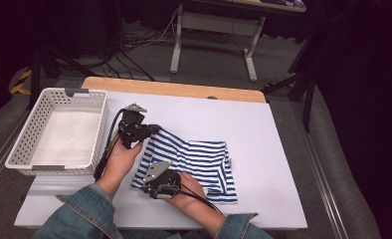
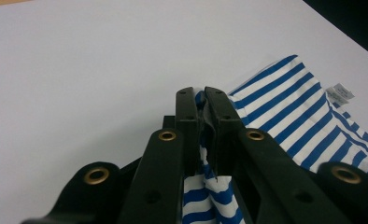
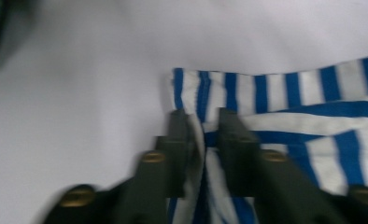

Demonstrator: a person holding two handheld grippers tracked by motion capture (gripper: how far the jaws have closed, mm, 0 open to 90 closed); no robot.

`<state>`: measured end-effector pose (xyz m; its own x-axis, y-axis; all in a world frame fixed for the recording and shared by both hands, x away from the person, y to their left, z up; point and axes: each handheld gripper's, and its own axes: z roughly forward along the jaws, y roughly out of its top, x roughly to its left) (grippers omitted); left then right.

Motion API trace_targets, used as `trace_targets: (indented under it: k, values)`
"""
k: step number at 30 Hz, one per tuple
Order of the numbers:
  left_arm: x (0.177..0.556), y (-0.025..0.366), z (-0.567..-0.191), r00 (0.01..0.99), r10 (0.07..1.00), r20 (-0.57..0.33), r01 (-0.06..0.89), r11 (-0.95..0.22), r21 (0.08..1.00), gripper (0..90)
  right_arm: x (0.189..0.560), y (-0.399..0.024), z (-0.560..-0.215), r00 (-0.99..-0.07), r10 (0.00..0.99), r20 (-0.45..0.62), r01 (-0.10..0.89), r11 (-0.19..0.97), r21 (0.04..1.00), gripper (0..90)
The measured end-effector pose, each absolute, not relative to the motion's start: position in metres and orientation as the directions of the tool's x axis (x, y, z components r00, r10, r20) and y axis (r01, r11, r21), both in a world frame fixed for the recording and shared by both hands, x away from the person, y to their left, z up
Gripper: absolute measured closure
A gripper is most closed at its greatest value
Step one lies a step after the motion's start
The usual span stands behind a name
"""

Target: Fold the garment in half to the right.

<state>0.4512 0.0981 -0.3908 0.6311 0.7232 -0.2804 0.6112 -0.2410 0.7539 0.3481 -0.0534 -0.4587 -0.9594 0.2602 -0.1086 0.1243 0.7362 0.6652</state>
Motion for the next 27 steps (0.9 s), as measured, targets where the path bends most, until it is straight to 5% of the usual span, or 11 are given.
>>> trace_targets:
  k: [3, 12, 27]
  values:
    - [0.451, 0.099, -0.390, 0.632, 0.722, -0.281, 0.610, -0.241, 0.754, 84.7, 0.354, -0.059, -0.456, -0.957, 0.287, -0.039, 0.187, 0.714, 0.674, 88.0]
    - [0.447, 0.089, -0.378, 0.663, 0.686, -0.298, 0.580, -0.220, 0.784, 84.7, 0.345, -0.099, -0.419, -0.950, 0.300, 0.090, 0.252, 0.562, 0.788, 88.1]
    - [0.452, 0.032, -0.366, 0.721, 0.623, -0.305, 0.535, -0.220, 0.816, 84.6, 0.328, -0.202, -0.391, -0.907, 0.394, 0.152, 0.319, 0.405, 0.857, 88.2]
